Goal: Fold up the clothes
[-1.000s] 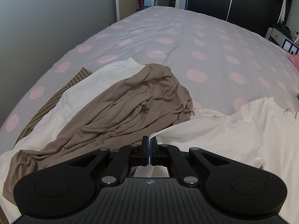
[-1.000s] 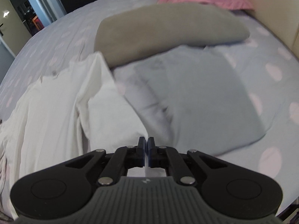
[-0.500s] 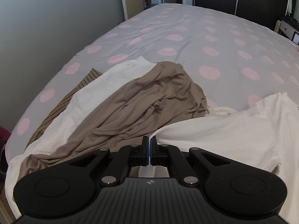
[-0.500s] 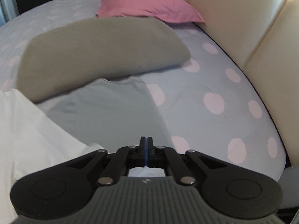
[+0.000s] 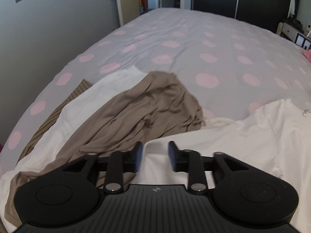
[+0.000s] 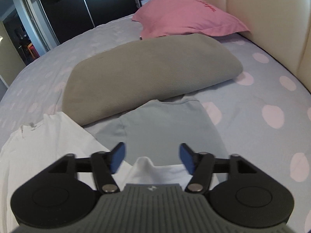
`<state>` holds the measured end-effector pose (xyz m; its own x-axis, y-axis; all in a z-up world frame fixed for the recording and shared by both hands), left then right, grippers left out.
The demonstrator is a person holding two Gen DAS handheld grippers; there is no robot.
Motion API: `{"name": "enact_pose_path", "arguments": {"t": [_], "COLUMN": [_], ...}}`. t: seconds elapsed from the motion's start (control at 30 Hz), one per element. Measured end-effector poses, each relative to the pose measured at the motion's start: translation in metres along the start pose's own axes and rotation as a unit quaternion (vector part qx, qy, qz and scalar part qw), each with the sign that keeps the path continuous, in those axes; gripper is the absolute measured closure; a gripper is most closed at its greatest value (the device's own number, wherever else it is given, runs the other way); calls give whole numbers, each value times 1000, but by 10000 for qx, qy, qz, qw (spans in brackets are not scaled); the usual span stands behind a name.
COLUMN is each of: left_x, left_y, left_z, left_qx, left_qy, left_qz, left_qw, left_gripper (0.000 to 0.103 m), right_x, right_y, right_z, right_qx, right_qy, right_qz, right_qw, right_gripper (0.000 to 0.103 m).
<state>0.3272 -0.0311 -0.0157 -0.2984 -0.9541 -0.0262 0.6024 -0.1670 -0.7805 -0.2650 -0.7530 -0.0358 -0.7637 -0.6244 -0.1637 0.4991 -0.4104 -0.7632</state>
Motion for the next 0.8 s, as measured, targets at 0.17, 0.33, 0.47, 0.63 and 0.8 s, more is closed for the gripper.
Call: {"name": "enact_pose_path", "arguments": {"t": [0.17,0.33,0.47,0.63,0.8], "left_x": [17,13,6,-3,-3], "left_y": [9,20,21,24,25], "left_z": [-3,-12,-16,-22,-25], "left_qx": [-13,-206,-267,-491,-590], "left_qy": [517,680,613,379,376], "left_qz": [107,106,55,1,66], "left_qw": [9986,9974,9977,9981,9975], "left_gripper": [59,58,58,62,62], "right_x": [-20,-12,12,26,15], "right_y": [20,21,9,8,13], "right_z": [-8,-14,-15,-22,-26], "right_qx": [-383,-420,-258,-298,-212], "right_qy": [-680,-916,-531,-614,-1522], "right_qz": [-67,-71,-11,8,64], "right_qw": [9969,9949,9983,9977,9881], "right_gripper": [26,25,25,26,26]}}
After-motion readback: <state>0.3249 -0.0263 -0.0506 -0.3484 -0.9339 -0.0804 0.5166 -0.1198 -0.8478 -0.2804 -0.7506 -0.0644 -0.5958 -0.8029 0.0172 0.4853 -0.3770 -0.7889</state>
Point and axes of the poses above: each gripper's, at about its wrist camera, not at the fingertips, and y roughly the way its jaws point, x to its right, z to its top, the point moved 3 cm from there along y, roughly the way its jaws point, and after that the axes turned 3 degrees about -y, right-handed, at the moved point
